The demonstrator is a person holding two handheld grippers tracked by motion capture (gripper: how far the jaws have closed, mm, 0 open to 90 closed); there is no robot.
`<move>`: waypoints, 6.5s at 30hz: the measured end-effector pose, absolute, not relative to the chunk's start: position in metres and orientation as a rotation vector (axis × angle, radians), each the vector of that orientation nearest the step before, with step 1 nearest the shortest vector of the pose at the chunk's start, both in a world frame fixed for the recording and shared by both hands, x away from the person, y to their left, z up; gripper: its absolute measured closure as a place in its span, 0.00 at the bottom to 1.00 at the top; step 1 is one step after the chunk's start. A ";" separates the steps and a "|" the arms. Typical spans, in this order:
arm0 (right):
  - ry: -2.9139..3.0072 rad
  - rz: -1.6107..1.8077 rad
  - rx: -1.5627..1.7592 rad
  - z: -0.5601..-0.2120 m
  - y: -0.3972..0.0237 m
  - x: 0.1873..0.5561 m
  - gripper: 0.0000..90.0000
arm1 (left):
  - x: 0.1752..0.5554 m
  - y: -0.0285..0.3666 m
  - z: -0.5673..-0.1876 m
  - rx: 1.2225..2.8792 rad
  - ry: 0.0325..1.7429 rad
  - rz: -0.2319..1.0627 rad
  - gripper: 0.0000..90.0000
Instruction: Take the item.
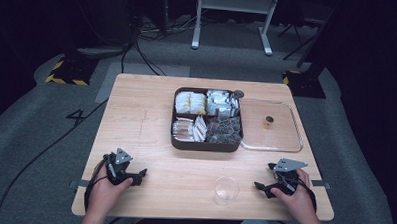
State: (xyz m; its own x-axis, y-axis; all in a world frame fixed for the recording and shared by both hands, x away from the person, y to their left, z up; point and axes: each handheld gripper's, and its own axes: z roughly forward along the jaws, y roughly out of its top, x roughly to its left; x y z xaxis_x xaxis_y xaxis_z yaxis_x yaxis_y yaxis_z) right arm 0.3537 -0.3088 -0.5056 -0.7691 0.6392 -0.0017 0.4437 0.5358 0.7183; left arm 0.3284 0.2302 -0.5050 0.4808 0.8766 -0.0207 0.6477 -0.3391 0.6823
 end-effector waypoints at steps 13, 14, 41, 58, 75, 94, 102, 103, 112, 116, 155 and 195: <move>2.501 1.061 0.905 -0.505 -0.309 0.352 0.06 | 0.325 0.217 -0.493 2.130 1.250 0.477 0.33; 2.499 1.062 0.905 -0.506 -0.309 0.351 0.06 | 0.324 0.215 -0.492 2.125 1.252 0.474 0.33; 2.490 1.058 0.923 -0.506 -0.308 0.352 0.06 | 0.340 0.156 -0.415 2.009 1.205 0.485 0.30; 2.508 1.067 0.904 -0.505 -0.309 0.353 0.06 | 0.393 0.112 -0.390 2.004 1.141 0.519 0.30; 2.521 1.074 0.885 -0.505 -0.308 0.358 0.06 | 0.473 0.078 -0.393 1.998 1.180 0.546 0.33; 2.521 1.073 0.883 -0.505 -0.308 0.359 0.06 | 0.540 0.077 -0.428 1.972 1.299 0.449 0.37; 2.521 1.073 0.883 -0.505 -0.308 0.359 0.06 | 0.552 0.071 -0.440 2.036 1.322 0.378 0.44; 2.521 1.073 0.883 -0.505 -0.308 0.359 0.06 | 0.554 0.069 -0.440 2.021 1.315 0.380 0.44; 2.519 1.074 0.886 -0.505 -0.308 0.359 0.06 | 0.566 0.057 -0.445 2.133 1.295 0.358 0.55; 2.519 1.075 0.887 -0.506 -0.308 0.359 0.06 | 0.570 0.052 -0.449 2.172 1.291 0.356 0.58; 2.519 1.075 0.888 -0.505 -0.308 0.359 0.06 | 0.567 0.063 -0.427 2.185 1.221 0.350 1.00; 2.520 1.073 0.884 -0.505 -0.308 0.359 0.06 | 0.461 0.075 -0.316 2.098 0.697 0.293 1.00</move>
State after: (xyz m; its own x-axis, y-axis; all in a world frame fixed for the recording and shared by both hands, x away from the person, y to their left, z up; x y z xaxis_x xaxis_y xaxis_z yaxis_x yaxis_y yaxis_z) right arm 0.3587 -0.3080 -0.5054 -0.7797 0.6261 -0.0032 0.4316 0.5412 0.7217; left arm 0.4608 0.0753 -0.3159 0.8148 0.5777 -0.0477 0.3700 -0.4550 0.8100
